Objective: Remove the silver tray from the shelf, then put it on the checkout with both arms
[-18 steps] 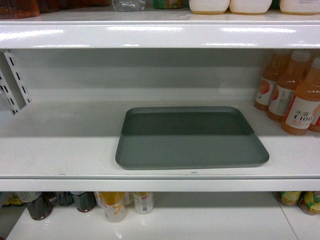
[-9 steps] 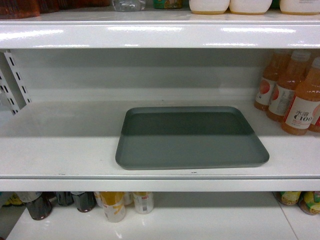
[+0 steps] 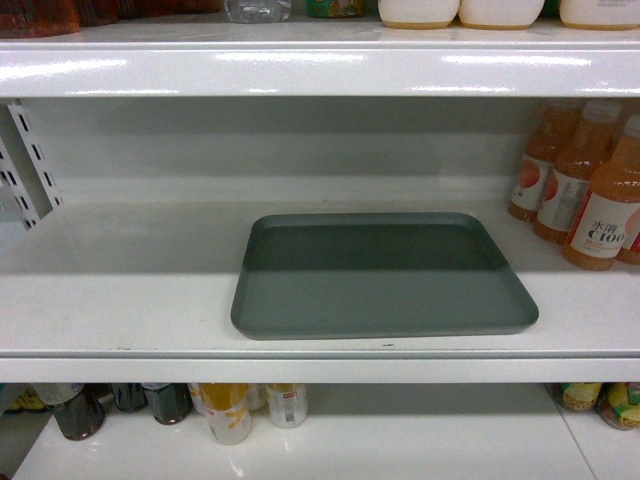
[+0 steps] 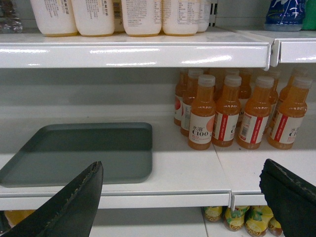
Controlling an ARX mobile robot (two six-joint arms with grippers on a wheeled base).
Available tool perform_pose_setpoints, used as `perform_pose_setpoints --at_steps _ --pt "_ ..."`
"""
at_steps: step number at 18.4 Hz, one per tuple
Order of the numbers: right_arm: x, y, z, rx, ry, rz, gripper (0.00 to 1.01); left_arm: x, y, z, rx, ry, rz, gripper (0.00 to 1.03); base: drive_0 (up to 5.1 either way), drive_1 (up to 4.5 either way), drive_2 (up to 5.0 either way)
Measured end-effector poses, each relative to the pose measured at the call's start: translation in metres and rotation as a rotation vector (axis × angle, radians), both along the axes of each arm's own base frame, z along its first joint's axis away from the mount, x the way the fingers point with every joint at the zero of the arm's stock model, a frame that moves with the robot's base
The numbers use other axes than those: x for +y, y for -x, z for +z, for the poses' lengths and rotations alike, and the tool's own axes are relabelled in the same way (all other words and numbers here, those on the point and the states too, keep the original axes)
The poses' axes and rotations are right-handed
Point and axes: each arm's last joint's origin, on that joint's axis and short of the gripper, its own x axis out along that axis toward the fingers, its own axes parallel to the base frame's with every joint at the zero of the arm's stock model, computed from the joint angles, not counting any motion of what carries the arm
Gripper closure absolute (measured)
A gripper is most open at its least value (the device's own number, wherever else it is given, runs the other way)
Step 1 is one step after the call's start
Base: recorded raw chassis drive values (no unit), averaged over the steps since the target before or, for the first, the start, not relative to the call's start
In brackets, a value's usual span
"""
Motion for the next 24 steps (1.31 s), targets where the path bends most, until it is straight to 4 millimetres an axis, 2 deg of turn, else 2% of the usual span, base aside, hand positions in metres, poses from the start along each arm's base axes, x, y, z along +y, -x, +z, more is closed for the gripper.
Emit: perform_pose_setpoints --at_steps 24 --pt "0.0 0.0 0.0 0.0 0.0 0.0 0.03 0.0 0.0 0.0 0.0 0.0 0.0 0.05 0.0 0.0 0.0"
